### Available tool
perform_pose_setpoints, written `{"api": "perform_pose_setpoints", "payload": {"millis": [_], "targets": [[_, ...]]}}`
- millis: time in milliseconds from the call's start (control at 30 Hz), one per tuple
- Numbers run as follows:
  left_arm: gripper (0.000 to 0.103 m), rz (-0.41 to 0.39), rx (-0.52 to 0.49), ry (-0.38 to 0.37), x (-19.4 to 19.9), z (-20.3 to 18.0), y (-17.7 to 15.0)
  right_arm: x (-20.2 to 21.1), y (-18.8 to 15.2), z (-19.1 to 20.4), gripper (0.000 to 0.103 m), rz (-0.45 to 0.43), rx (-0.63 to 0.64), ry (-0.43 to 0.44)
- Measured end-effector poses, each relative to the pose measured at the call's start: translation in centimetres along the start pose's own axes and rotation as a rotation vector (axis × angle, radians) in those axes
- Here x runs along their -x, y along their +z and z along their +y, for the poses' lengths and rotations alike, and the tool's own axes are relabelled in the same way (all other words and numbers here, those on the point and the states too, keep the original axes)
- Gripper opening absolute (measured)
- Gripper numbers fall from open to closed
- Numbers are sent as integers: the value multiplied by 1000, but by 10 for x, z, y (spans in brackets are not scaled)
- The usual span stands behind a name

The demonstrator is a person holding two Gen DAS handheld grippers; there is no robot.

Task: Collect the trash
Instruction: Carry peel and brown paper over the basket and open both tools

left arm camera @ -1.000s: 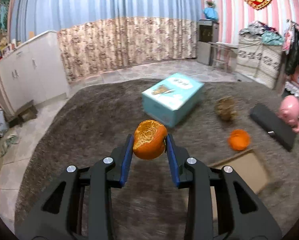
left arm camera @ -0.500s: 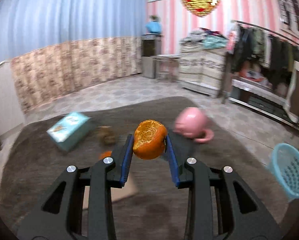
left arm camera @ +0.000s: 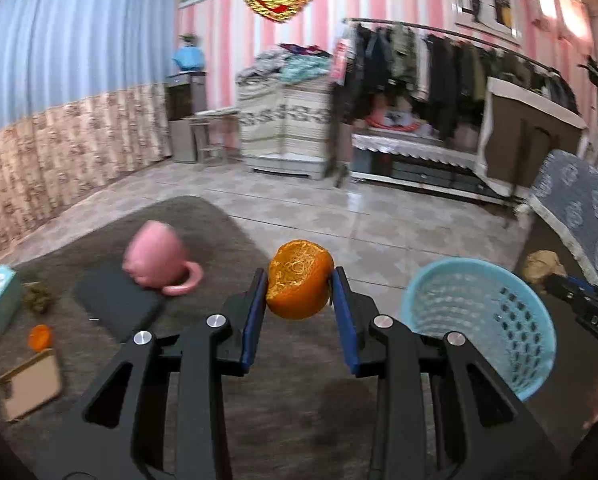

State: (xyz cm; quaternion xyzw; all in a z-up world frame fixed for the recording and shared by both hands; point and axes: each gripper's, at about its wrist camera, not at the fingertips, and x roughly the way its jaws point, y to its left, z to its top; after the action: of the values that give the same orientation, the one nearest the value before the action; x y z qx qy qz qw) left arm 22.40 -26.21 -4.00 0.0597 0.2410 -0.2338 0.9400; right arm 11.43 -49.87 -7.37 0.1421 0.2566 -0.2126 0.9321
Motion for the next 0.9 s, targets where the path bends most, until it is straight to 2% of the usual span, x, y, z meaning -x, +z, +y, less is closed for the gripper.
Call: {"api": "perform_pose_setpoints", "payload": {"millis": [267,433,567,633,700,733,767,900], "targets": [[32,46,-41,-142,-36,-64,-16,-14,-7,-24,22,28,-46,-30],[32,67,-74,-177,-57,-92,-16,-21,-8,-36,22,41,-78,-48],[35,50,-93,-197,-67,-109,-8,-24,-11,-46,22,49,-107,-54],[40,47,-106,-209,-71,-119,-7,-26,-12,-47,22,53,-109,-58],[66,27,-123,-200,-72,-126,-8,-29,-12,-48,22,57,-104,-63],[71,11,-125,-186,-72,-128,-10,-30,-12,-48,22,60,-100,-64],[75,6,-128,-180,-72,-128,-12,-31,-12,-47,22,63,-97,-64],[81,22,-138,-136,-75,-119,-19,-34,-12,-40,22,75,-73,-73]]}}
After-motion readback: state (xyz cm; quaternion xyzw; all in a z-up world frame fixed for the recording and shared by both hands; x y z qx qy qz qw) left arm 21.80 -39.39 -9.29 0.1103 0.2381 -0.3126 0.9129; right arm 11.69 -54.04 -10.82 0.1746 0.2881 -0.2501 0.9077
